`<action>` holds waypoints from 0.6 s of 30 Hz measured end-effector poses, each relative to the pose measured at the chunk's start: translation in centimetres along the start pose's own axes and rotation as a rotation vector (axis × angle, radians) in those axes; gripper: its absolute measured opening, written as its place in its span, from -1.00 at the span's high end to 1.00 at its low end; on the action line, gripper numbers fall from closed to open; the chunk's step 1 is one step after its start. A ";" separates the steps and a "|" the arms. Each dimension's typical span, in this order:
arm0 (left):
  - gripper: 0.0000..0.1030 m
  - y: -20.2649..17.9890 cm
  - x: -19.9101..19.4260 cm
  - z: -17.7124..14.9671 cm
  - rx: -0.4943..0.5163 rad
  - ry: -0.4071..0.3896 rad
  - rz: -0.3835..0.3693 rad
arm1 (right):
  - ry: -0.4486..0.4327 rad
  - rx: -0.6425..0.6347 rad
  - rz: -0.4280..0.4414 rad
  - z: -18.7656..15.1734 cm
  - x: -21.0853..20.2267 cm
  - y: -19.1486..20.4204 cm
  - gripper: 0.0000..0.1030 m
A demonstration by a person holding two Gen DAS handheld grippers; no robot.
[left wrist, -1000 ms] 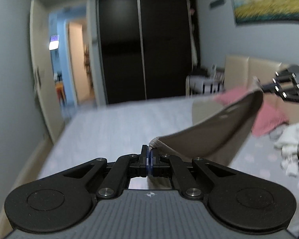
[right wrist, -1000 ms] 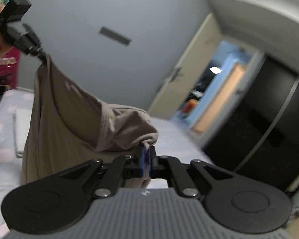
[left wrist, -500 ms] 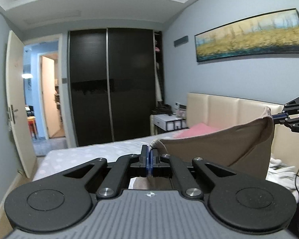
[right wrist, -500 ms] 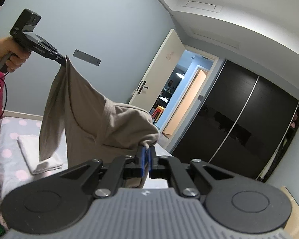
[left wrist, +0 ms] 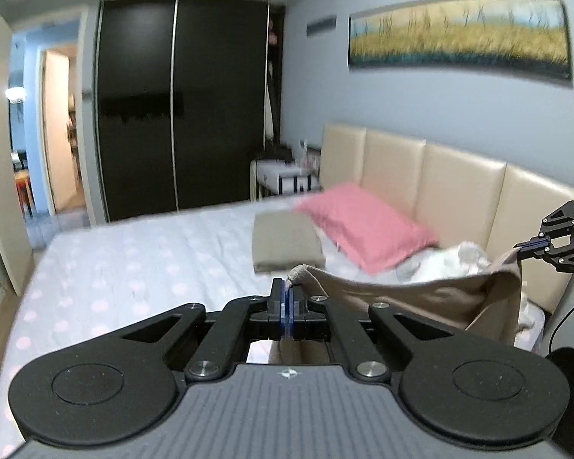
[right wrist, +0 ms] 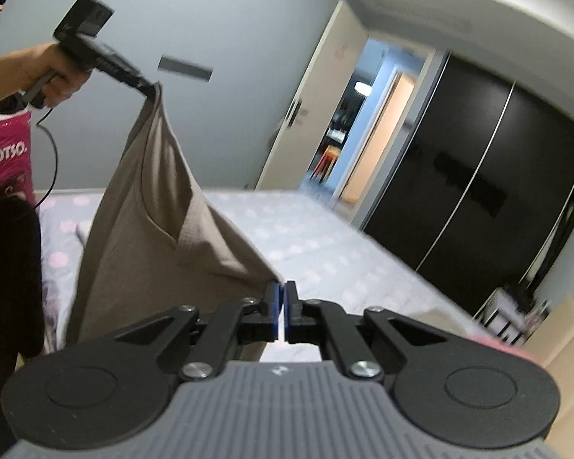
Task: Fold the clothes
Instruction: 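Lift the beige shirt high with both grippers and shake it out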
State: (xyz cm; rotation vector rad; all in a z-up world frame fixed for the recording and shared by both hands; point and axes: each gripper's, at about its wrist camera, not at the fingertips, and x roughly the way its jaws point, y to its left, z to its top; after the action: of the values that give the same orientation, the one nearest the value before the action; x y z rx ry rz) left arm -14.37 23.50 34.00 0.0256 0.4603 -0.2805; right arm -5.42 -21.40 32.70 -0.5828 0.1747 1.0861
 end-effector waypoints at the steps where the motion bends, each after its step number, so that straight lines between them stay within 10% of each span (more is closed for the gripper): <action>1: 1.00 0.5 1.5 -0.2 -0.004 0.027 -0.005 | 0.017 0.021 0.012 -0.9 0.9 -0.4 0.95; 18: 1.00 13.4 41.8 -8.0 -0.180 0.419 0.080 | 0.378 0.341 0.067 -17.9 35.8 -17.4 0.95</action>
State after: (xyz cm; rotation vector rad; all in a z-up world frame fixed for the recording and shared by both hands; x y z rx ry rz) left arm 21.67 26.18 7.86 -0.0739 0.8978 -0.1527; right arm 29.12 -8.61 9.23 -0.4707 0.6994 0.9736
